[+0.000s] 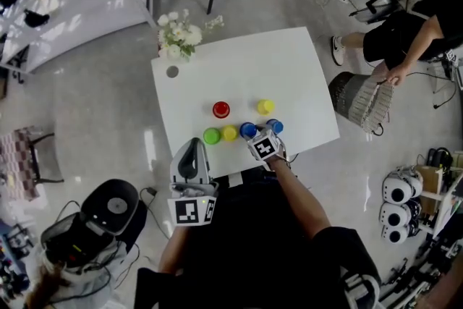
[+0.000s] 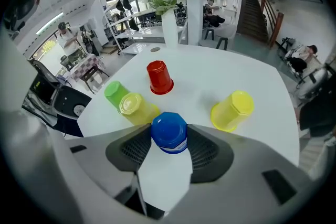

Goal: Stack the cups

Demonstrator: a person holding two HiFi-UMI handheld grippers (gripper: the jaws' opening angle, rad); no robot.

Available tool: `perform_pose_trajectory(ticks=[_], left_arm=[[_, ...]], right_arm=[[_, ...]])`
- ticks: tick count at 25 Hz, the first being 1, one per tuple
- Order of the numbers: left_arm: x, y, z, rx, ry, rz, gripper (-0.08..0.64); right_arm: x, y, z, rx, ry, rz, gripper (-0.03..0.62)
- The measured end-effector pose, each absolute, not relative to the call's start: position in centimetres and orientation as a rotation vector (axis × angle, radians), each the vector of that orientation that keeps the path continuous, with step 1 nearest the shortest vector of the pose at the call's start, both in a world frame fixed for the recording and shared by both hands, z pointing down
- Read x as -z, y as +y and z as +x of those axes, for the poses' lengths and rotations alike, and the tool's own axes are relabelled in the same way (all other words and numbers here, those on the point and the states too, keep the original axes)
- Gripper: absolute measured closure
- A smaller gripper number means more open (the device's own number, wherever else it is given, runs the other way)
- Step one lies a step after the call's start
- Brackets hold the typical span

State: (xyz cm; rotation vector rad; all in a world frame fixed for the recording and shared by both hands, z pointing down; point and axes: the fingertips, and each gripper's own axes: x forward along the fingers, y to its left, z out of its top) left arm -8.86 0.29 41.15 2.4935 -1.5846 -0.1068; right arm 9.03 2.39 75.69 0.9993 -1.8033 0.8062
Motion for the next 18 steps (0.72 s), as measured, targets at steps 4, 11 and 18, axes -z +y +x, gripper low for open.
perform_pose_trajectory(ticks=[4, 11, 18], left_arm=[[-41.17, 0.18, -9.06, 0.107, -1.589, 2.496, 0.538], [-41.2, 0.18, -9.01, 0.111, -1.59, 2.492, 0.537], [-40.71, 0.46, -9.05, 0.115, -1.604, 2.493, 0.537]], right_arm=[[-76.19, 2.4, 8.87, -0.8, -1.796, 0.991, 0.364], [-76.36, 2.36, 8.76, -0.788, -1.795, 0.988, 0.362], [-75.98, 2.49, 8.42, -0.775, -1.801, 0.977, 0.362]])
